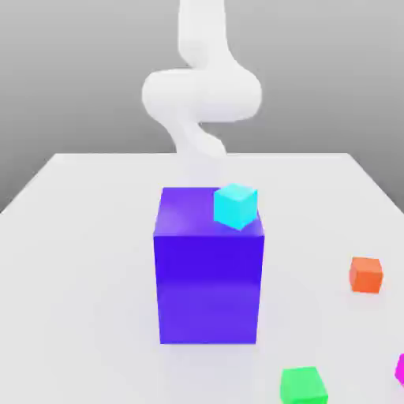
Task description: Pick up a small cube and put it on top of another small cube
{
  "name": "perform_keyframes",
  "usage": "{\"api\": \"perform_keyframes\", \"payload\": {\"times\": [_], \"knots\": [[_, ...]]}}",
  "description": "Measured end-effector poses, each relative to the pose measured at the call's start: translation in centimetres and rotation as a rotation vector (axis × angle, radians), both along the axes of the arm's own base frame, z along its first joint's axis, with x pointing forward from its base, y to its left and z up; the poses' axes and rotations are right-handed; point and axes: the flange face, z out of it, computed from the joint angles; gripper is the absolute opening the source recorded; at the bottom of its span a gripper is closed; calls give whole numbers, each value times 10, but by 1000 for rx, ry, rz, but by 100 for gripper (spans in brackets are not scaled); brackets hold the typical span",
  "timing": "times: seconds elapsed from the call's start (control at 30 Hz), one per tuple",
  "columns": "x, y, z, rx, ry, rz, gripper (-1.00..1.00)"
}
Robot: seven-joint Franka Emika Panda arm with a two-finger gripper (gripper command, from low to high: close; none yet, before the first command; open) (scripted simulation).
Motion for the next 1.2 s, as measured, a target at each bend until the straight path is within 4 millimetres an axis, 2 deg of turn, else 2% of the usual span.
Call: {"api": "perform_keyframes", "payload": {"times": [0.13,0.27,0.4,0.53,0.67,0.8,0.93,1.03,1.17,1.2], "knots": [[48,33,-47,-73,88,201,0],[85,73,-100,-146,164,397,0],[112,117,-158,-223,234,593,0],[127,164,-222,-303,297,792,0],[126,220,-288,-391,352,1010,0],[121,255,-357,-476,410,1196,0],[105,289,-427,-567,461,1393,0],[87,310,-480,-637,496,1540,0],[82,316,-543,-657,506,1583,0],[81,316,-553,-657,506,1584,-100]]}}
